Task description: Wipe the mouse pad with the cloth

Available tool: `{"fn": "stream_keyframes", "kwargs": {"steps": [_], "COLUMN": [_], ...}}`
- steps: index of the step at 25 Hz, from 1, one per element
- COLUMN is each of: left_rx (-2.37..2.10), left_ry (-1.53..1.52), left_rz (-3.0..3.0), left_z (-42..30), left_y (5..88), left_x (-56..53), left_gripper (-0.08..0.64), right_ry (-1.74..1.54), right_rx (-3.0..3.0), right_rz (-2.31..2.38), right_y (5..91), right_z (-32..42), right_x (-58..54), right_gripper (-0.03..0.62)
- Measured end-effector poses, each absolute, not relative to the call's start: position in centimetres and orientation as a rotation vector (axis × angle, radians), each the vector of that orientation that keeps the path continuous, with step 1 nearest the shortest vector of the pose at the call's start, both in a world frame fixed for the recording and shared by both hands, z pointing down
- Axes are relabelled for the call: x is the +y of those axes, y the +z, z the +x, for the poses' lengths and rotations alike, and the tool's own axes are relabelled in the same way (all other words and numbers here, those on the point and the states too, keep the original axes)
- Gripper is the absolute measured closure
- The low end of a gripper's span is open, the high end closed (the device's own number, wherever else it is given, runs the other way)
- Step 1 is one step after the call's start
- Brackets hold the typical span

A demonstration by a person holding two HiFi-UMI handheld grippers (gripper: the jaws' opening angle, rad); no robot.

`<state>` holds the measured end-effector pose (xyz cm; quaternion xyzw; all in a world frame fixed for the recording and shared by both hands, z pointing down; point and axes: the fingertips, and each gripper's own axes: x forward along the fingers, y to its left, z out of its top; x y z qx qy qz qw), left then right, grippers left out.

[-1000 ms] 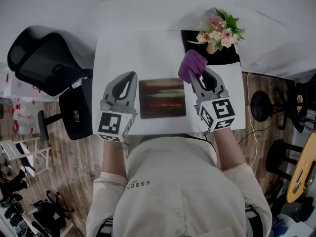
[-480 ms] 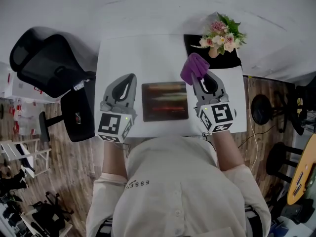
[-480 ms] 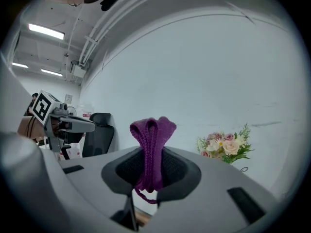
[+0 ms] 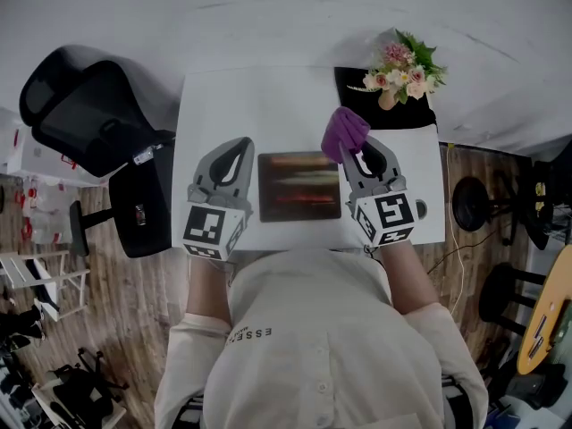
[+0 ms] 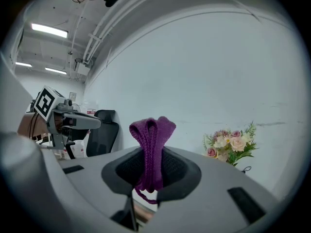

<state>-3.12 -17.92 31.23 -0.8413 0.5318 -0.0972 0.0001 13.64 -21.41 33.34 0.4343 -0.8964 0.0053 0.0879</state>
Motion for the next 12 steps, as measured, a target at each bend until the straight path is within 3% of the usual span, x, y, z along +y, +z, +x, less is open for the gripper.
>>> {"fn": "stream_keyframes", "kwargs": {"steps": [12], "left_rx": [1.630], "left_ry": [-0.325], "left_rz": [-2.646], "left_z": [-2.4], "left_y": [31.3], "left_x": [-16.6], "left_gripper": [0.558], "right_ry": [0.035], "right_rx": [-2.691], "right_rz": [1.293], "right_y": [33.2], "right_z": [12.6], "right_x": [-20.0], "right_gripper": [0.505]}}
